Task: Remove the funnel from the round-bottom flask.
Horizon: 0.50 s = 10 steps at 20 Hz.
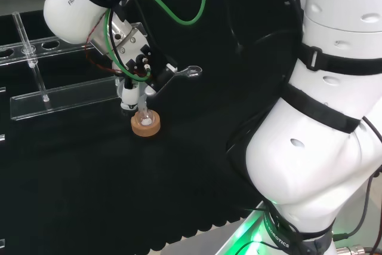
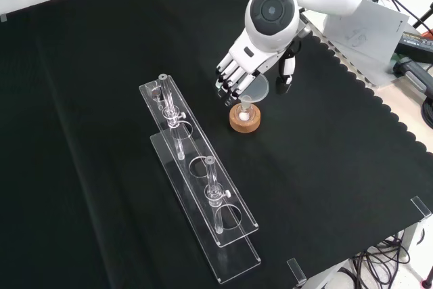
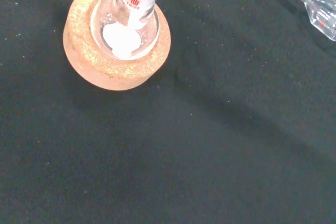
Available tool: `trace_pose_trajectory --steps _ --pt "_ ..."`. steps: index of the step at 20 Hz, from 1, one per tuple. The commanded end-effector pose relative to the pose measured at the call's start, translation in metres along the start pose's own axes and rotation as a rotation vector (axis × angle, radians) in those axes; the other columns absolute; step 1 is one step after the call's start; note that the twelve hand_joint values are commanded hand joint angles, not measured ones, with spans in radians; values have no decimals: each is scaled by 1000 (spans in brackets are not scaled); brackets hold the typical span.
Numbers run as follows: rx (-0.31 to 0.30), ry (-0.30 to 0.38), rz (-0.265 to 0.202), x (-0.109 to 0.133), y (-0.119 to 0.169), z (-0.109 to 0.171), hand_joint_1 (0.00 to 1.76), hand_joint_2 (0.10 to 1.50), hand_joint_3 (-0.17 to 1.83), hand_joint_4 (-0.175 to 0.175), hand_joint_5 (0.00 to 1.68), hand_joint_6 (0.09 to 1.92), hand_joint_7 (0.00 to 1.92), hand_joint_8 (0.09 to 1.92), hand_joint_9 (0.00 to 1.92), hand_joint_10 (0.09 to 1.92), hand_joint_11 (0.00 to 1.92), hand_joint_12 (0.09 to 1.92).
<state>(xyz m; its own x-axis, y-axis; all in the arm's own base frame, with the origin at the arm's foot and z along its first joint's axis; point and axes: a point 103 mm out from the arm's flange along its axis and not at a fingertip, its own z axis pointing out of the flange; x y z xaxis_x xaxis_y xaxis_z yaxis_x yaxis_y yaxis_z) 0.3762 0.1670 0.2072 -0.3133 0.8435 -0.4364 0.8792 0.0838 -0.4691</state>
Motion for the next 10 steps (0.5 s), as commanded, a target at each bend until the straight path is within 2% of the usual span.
trace_pose_trajectory --steps 1,6,10 --pt "-2 -4 2 0 4 4 675 698 217 21 150 87 2 534 192 800 335 1473" --pt "-10 -4 17 -1 4 5 687 743 267 18 219 87 50 613 319 751 363 1454" --pt "-8 -34 33 1 6 6 667 779 334 15 283 87 147 623 486 660 415 1414"
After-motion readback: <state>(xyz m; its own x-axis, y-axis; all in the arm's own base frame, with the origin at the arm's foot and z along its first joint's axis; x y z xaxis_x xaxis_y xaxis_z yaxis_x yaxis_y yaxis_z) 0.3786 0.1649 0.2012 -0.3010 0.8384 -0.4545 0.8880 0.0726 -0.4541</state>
